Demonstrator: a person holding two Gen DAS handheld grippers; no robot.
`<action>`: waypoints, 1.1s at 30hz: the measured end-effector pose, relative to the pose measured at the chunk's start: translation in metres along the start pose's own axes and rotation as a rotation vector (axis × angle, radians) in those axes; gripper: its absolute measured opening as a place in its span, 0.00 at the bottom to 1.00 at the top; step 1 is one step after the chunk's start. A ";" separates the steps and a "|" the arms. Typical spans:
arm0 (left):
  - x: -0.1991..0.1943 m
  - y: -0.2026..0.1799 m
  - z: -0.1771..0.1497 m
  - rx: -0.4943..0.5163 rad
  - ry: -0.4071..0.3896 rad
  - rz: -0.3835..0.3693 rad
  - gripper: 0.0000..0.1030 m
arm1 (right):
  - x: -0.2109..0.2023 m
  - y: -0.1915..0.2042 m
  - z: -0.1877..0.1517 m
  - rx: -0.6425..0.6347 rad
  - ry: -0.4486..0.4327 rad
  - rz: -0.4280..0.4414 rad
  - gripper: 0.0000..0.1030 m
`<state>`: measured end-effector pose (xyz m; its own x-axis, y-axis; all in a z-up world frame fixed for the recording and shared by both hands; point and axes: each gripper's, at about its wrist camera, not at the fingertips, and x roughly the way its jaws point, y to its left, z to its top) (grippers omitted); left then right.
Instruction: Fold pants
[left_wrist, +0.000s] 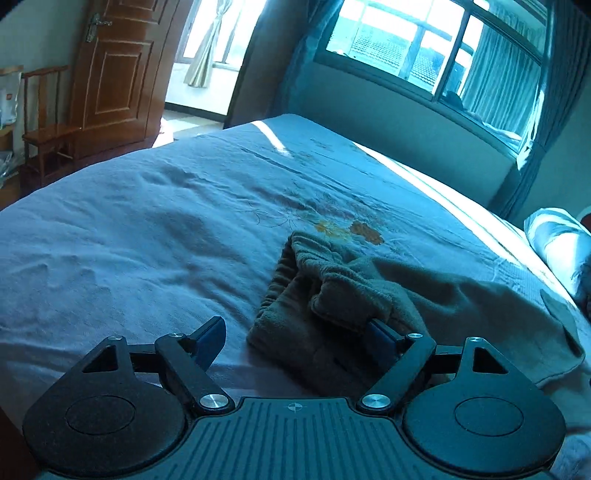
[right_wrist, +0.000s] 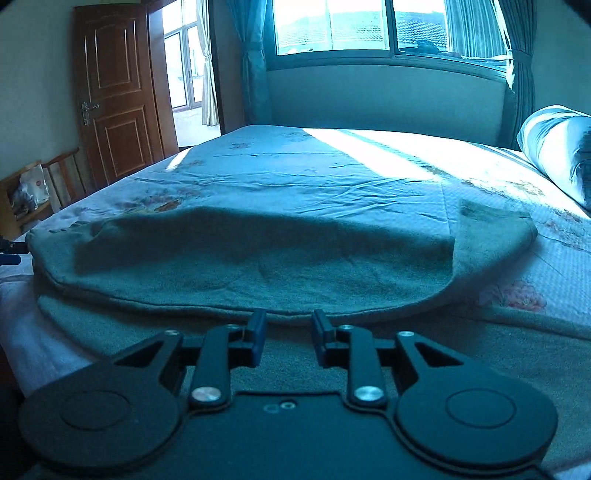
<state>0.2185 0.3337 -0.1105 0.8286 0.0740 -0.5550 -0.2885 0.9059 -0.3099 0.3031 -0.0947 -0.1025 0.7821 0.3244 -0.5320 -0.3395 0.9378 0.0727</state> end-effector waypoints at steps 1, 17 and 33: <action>-0.004 -0.003 -0.001 -0.037 -0.009 0.002 0.79 | -0.003 -0.002 -0.005 0.029 -0.007 -0.003 0.20; 0.025 -0.034 -0.011 -0.241 0.049 -0.117 0.79 | 0.040 -0.052 -0.035 0.522 0.040 -0.020 0.38; 0.055 -0.001 0.047 -0.197 0.067 -0.385 0.28 | -0.041 -0.059 -0.012 0.487 -0.185 0.162 0.00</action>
<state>0.2862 0.3565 -0.1046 0.8625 -0.2868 -0.4170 -0.0559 0.7649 -0.6417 0.2847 -0.1645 -0.0945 0.8337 0.4443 -0.3280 -0.2159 0.8089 0.5469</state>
